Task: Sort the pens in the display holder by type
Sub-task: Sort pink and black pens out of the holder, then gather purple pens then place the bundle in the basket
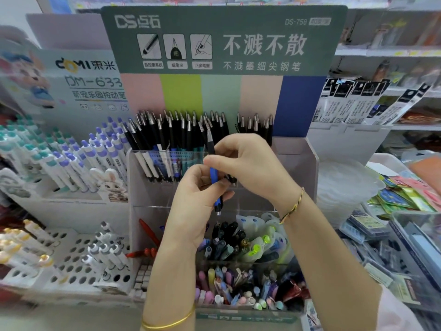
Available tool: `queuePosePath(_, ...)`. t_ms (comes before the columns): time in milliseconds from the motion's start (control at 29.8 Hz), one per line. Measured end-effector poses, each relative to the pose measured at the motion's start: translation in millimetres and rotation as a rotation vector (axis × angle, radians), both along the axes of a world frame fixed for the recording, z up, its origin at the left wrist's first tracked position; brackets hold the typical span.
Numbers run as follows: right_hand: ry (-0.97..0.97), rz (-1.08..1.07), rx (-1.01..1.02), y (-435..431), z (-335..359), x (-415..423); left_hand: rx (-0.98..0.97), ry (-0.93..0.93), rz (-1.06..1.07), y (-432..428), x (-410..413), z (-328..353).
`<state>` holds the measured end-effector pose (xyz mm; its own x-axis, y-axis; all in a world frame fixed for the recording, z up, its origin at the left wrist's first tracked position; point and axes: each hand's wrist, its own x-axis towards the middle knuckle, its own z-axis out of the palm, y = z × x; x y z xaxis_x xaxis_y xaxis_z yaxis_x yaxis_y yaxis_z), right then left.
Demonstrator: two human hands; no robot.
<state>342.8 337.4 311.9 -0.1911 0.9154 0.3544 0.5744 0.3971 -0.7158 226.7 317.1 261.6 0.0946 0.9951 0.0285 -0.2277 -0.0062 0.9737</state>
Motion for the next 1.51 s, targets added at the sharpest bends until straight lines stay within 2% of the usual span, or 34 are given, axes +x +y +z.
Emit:
queuePosePath(168,0.375,-0.19,0.216,16.6,13.7,-10.4,-0.05,-0.014,0.103,1.1,-11.0,-1.9)
queuePosePath(235,0.428,-0.245,0.316,21.1,20.9,-14.9,-0.069,-0.021,0.139,1.3,-15.1,-2.5)
queuePosePath(302,0.346,-0.303,0.434,24.4,26.8,-17.3,-0.074,-0.026,0.15,0.9,-18.8,-1.9)
queuePosePath(369,0.206,-0.324,0.459,30.2,26.8,-18.6,-0.072,-0.028,0.15,1.0,-21.5,-0.5)
queuePosePath(705,-0.484,-0.431,0.135,31.5,-0.8,-31.5,-0.091,0.021,0.144,-2.1,-23.2,0.9)
queuePosePath(805,-0.491,-0.456,0.105,26.3,1.2,-33.2,-0.096,0.024,0.15,-5.7,-24.0,0.1)
queuePosePath(906,-0.379,-0.44,0.138,15.6,-0.3,-29.3,-0.105,0.017,0.172,-11.9,-25.1,-2.1)
queuePosePath(1007,-0.288,-0.353,0.198,-6.1,-7.5,-31.8,-0.112,-0.003,0.219,-22.9,-29.8,-5.9)
queuePosePath(1107,-0.26,-0.179,0.189,-29.2,-17.9,-47.8,-0.117,-0.039,0.31,-41.1,-44.7,-12.5)
queuePosePath(1275,-0.12,0.213,0.046,-69.9,-52.8,-109.9,-0.168,-0.06,0.652,-91.6,-102.8,-44.4)
queuePosePath(1409,-0.064,0.51,-0.144,-117.1,-94.6,-174.1,-0.352,0.05,0.943,-154.9,-163.5,-96.7)
queuePosePath(1510,-0.087,0.66,-0.286,-153.2,-130.6,-213.0,-0.575,0.144,1.031,-209.8,-207.7,-152.6)
